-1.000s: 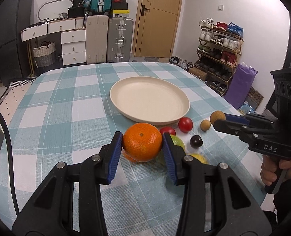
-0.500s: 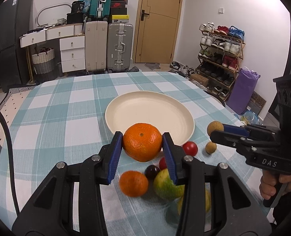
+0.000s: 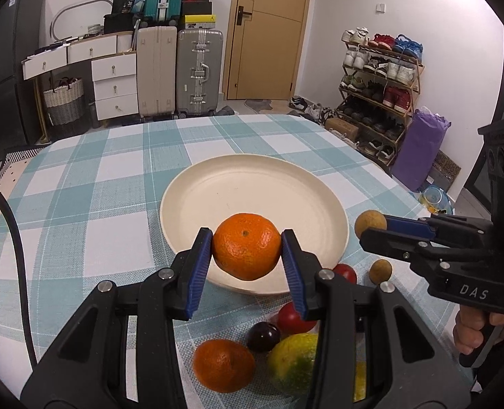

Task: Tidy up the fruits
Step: 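Carry the tangerine and kiwi onto the cream plate and open both tools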

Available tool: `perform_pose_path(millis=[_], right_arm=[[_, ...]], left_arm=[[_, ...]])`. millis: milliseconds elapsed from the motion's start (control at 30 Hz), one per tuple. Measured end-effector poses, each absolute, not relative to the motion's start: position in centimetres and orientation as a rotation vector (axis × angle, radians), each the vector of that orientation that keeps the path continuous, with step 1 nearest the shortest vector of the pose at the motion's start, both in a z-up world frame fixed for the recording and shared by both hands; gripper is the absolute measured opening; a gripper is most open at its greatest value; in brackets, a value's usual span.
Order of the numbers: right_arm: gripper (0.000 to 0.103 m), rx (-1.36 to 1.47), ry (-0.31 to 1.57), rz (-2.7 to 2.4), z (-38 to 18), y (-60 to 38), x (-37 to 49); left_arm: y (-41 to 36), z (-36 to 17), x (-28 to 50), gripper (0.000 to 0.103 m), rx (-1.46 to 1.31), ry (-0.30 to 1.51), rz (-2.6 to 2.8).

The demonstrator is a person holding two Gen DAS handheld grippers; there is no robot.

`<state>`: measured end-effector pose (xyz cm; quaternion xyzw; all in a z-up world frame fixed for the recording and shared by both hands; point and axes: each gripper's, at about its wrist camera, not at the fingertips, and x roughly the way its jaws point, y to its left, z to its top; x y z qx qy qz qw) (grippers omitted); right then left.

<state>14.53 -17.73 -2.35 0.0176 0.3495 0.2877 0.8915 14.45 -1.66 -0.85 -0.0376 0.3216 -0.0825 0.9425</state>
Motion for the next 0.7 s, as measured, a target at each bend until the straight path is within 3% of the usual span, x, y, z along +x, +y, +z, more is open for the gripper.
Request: perform_pose_path(millis=[700], right_arm=[[0.031, -0.011, 0.774, 0.560, -4.1, -15.7, 16.9]], left_arm=[[-0.4, -3.2, 16.4, 0.038, -0.100, 0.714, -0.130]])
